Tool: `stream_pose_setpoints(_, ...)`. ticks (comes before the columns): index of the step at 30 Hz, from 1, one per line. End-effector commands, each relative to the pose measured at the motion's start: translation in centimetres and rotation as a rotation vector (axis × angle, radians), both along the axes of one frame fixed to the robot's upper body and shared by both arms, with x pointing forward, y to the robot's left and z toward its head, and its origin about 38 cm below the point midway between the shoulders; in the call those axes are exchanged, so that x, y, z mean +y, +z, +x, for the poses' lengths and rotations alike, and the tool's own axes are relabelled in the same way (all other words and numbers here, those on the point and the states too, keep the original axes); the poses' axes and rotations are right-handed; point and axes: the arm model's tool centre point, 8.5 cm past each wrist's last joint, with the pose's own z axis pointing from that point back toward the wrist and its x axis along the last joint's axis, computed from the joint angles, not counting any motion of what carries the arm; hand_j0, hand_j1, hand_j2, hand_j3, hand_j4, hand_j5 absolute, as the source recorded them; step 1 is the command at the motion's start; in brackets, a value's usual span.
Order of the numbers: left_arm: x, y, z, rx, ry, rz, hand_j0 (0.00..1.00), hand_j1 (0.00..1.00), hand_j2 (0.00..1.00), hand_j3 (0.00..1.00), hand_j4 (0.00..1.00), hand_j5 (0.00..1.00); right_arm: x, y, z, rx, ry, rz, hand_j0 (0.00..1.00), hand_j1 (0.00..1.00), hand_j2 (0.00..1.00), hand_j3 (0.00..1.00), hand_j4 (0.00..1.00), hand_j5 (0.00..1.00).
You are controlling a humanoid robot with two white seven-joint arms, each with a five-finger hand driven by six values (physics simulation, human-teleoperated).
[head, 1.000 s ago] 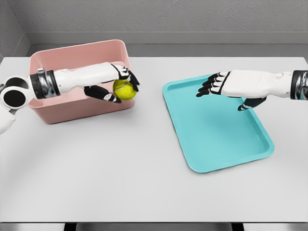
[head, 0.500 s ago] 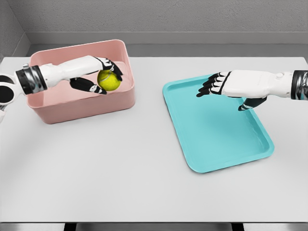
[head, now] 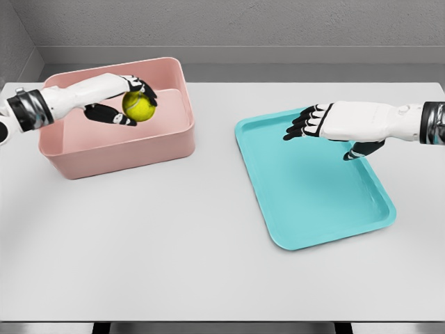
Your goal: Put the tennis from the blue tray into the pink basket with both arms
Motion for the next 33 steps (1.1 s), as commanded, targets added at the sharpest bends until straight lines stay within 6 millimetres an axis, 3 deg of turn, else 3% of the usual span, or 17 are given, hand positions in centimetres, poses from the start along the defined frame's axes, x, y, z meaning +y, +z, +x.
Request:
stream_pose_setpoints(1,1.3,-0.7,0.4,0.022,0.047,-0.006,0.6,0.6,0.6,0.6,0.6,0.6,0.0,0.1,0.0,0.0,-0.002,0.007,1.0,1.0,1.0,1.0,1.0,1.0)
stream_pose_setpoints(8,1.6,-2.5,1.1,0.068,0.09,-0.021,0.6,0.6,0.6,0.6,0.6,0.6,0.0,-0.3,-0.1,0.01,-0.003,0.006,1.0,1.0,1.0,1.0,1.0,1.0)
stream_pose_setpoints(17,2.4,-2.1,2.0,0.066,0.131,-0.033,0.61,0.61,0.61,0.61,0.61,0.61,0.0,-0.3,-0.1,0.01,-0.004,0.005,1.0,1.0,1.0,1.0,1.0,1.0)
stream_pose_setpoints(18,2.5,-1.8,2.1,0.06,0.134,-0.035,0.65,0.65,0.65,0.65,0.65,0.65,0.1,-0.3,-0.1,0.01,-0.001,0.007,1.0,1.0,1.0,1.0,1.0,1.0)
stream_pose_setpoints(19,2.2,-1.8,2.2,0.06,0.13,-0.039,0.75,0.75,0.75,0.75,0.75,0.75,0.1,-0.3,-0.1,0.01,-0.001,0.007,1.0,1.0,1.0,1.0,1.0,1.0)
stream_pose_setpoints(20,2.0,-1.7,2.3,0.057,0.128,-0.043,1.0,1.0,1.0,1.0,1.0,1.0,0.0,-0.3,-0.1,0.01,-0.003,0.006,1.0,1.0,1.0,1.0,1.0,1.0)
stream_pose_setpoints(29,2.3,-0.7,2.2,0.029,0.135,-0.083,1.0,1.0,1.0,1.0,1.0,1.0,0.0,-0.3,-0.1,0.01,-0.003,0.006,1.0,1.0,1.0,1.0,1.0,1.0)
stream_pose_setpoints(33,2.2,1.4,1.5,-0.023,0.1,-0.086,1.0,1.0,1.0,1.0,1.0,1.0,-0.1,-0.2,-0.1,0.008,-0.005,0.004,1.0,1.0,1.0,1.0,1.0,1.0)
